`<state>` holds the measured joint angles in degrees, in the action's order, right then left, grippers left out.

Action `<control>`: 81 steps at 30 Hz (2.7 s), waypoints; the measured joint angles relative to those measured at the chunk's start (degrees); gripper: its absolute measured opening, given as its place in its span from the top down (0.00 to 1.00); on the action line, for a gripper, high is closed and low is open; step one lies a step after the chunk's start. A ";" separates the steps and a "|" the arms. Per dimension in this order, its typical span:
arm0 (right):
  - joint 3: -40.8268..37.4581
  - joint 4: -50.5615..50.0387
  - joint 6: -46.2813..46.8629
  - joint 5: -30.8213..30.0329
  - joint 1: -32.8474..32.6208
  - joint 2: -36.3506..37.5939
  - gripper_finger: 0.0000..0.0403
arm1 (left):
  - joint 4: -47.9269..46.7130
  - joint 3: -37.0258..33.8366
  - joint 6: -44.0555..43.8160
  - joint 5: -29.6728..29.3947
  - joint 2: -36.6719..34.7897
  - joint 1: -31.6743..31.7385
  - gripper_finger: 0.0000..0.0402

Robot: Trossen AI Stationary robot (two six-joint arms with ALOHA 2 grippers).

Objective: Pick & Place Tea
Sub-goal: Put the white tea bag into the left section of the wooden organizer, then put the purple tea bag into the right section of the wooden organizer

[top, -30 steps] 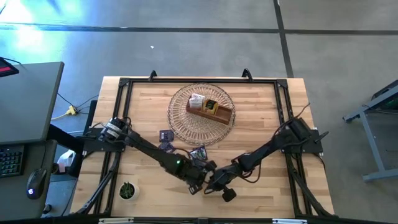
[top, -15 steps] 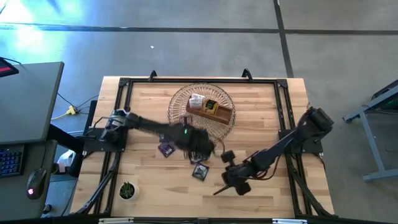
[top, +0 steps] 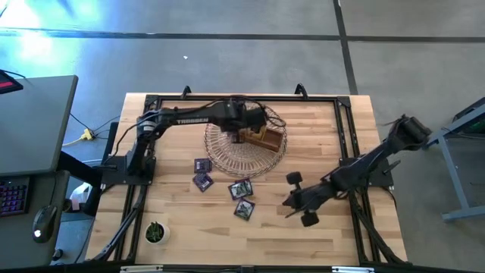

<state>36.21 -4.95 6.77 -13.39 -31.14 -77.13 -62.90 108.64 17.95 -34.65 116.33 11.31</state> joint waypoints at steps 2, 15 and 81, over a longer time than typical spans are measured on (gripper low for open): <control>-5.78 6.21 2.18 -0.59 0.74 3.49 1.00 | 0.66 -0.28 2.34 -0.32 0.00 0.53 1.00; -25.80 30.89 7.33 -3.65 2.76 21.13 1.00 | 4.48 -6.98 10.37 -3.85 0.00 0.68 1.00; -27.45 49.00 -20.12 -15.56 8.45 22.74 0.99 | -16.21 -25.12 -59.19 -0.34 -17.00 -12.40 0.59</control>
<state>8.76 44.06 -13.34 -28.95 -22.70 -54.39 -79.11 83.53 -41.24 -34.99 99.33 -1.09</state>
